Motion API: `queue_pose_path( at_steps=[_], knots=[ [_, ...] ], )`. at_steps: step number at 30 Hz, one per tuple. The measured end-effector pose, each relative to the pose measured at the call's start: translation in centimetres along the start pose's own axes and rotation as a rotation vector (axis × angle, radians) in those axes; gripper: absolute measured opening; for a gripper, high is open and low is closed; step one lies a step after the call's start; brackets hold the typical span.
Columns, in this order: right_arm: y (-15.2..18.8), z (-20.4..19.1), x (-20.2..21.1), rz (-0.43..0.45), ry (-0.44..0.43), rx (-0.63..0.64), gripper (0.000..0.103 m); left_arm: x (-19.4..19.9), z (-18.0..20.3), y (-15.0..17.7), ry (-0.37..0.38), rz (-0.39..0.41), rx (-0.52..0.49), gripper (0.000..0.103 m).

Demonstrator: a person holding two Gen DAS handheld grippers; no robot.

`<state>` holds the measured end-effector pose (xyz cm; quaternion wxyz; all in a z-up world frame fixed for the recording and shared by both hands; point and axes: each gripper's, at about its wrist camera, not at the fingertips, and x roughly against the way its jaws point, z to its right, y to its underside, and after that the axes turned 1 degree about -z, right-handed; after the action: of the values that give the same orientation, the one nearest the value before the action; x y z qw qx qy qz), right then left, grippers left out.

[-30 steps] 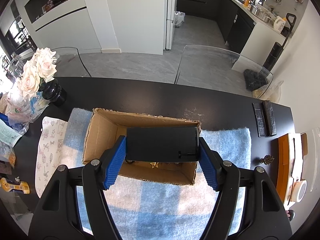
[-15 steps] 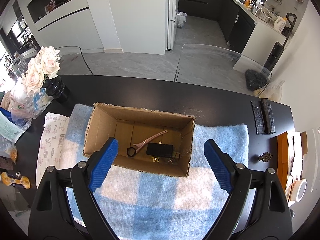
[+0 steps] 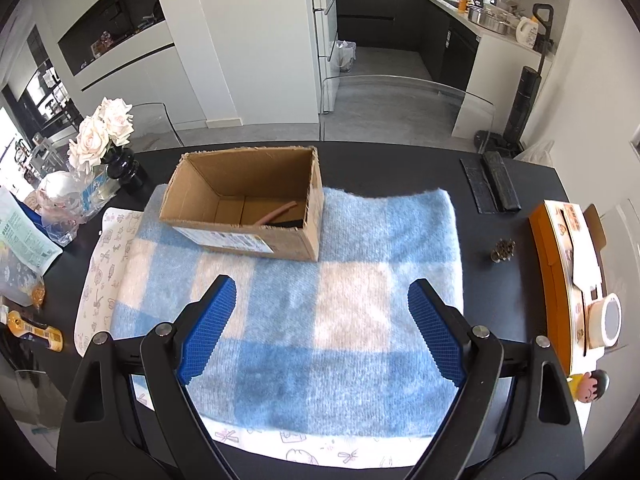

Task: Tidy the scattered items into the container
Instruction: 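Withdraw the right tool while the left tool carries the white clip over the box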

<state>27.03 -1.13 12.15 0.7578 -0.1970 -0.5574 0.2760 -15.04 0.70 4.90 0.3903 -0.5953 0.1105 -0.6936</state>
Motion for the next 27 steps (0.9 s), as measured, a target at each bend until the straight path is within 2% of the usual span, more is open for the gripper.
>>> queue_pose_path(
  at_steps=[6, 9, 14, 21, 27],
  knots=[
    [7.5, 2.0, 3.6, 0.023, -0.006, -0.039, 0.091, -3.0, 2.3, -1.8, 0.026, -0.020, -0.035, 0.063],
    [11.1, 2.7, 5.0, 0.018, -0.024, -0.062, 0.094, -5.8, 3.4, -3.1, 0.031, -0.037, -0.045, 0.063],
    [16.1, 3.5, 7.4, 0.011, -0.004, -0.089, 0.094, -11.3, 5.1, -4.9, 0.035, -0.089, -0.055, 0.063],
    [20.6, 4.7, 9.6, -0.012, 0.018, -0.112, 0.095, -18.5, 6.3, -7.0, 0.047, -0.160, -0.037, 0.063],
    [22.2, 6.4, 10.9, -0.006, 0.047, -0.164, 0.095, -22.2, 6.9, -7.9, 0.030, -0.195, -0.047, 0.063]
  ],
)
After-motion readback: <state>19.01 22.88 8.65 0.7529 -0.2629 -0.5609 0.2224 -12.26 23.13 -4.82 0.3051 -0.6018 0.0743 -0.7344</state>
